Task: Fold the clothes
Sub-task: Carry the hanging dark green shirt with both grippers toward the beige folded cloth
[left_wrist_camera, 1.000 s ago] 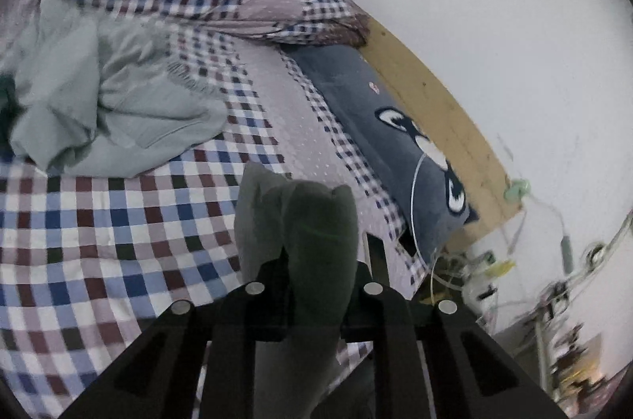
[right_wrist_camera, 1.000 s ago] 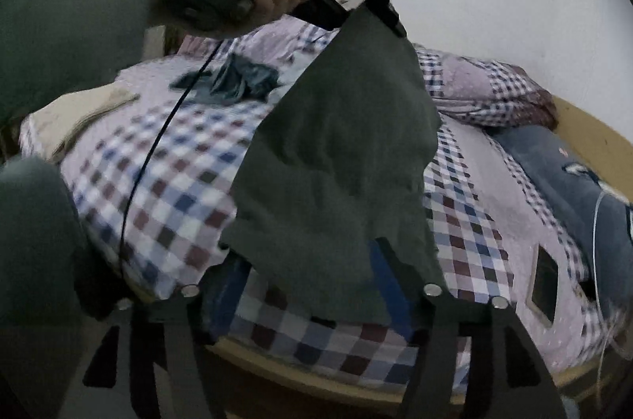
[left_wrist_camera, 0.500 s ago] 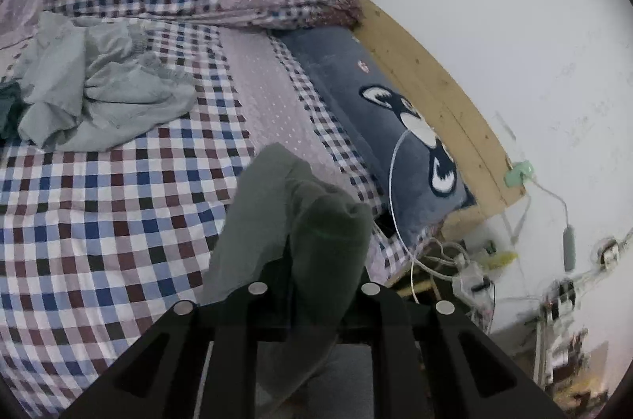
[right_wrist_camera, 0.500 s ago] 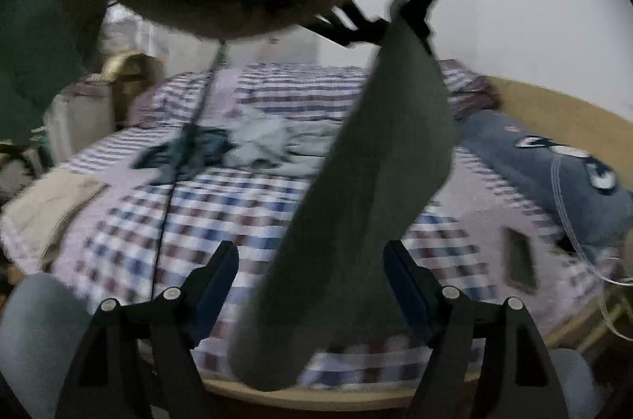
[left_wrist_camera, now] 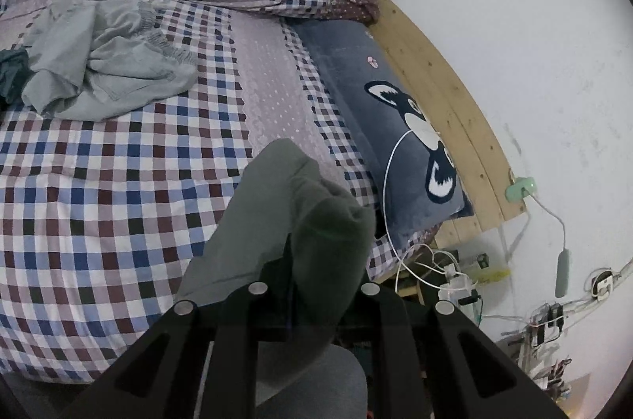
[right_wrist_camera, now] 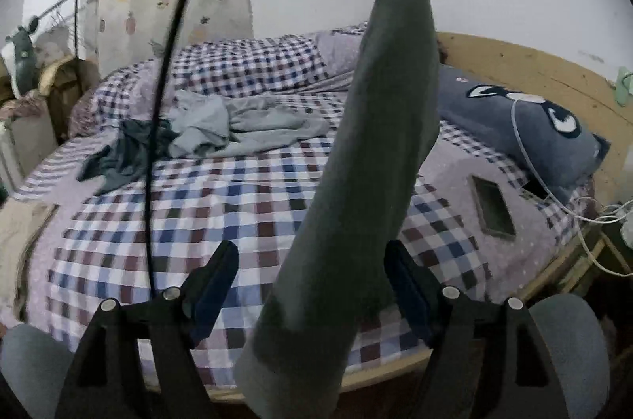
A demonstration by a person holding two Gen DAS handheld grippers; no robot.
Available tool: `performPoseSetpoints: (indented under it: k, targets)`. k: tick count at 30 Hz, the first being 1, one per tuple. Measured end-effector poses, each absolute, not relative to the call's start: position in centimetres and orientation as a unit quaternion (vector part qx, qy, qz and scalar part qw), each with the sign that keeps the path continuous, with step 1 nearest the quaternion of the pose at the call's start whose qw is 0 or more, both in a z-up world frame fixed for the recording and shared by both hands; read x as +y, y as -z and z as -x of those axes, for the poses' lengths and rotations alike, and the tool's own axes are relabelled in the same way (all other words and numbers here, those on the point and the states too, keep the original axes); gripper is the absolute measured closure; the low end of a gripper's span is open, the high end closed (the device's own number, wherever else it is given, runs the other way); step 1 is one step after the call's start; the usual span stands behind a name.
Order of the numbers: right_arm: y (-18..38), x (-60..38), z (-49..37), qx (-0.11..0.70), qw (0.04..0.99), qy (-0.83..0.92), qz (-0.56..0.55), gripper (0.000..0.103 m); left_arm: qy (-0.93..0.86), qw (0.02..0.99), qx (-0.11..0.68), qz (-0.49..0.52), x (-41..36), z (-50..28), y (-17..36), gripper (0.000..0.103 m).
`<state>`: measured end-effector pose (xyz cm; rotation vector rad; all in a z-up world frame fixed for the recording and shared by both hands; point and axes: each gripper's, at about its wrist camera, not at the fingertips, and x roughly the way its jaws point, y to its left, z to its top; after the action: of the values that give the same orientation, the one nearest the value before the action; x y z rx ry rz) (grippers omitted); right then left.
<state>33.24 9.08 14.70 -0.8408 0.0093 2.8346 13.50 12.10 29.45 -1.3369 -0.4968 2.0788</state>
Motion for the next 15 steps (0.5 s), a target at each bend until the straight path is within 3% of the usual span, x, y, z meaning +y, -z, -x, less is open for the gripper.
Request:
performPoseSetpoints:
  k: [6, 7, 8, 10, 13, 15]
  targets:
    - [-12.8, 10.5, -30.9, -0.016, 0.114, -0.938, 0.326, 0.025, -0.791, 0.293, -0.214, 0.492, 10.7, -13.3, -29.7, 0.09]
    - [-12.6, 10.5, -30.8, -0.022, 0.11, -0.937, 0.331, 0.035, -0.793, 0.289, -0.222, 0.489, 10.2, -13.2, -29.7, 0.09]
    - [-12.4, 10.6, -30.7, -0.028, 0.107, -0.934, 0.34, 0.055, -0.794, 0.284, -0.23, 0.485, 9.7, -13.0, -29.7, 0.09]
    - [-12.4, 10.7, -30.6, -0.034, 0.098, -0.931, 0.351, 0.073, -0.796, 0.273, -0.252, 0.478, 8.3, -12.5, -29.6, 0.09]
    - [-13.0, 11.5, -30.9, -0.032, 0.068, -0.931, 0.356, 0.086, -0.797, 0.251, -0.288, 0.468, 5.5, -11.9, -29.4, 0.09]
    - [-13.7, 12.2, -31.2, -0.037, 0.04, -0.933, 0.356, 0.088, -0.796, 0.236, -0.317, 0.459, 3.2, -11.6, -29.2, 0.09]
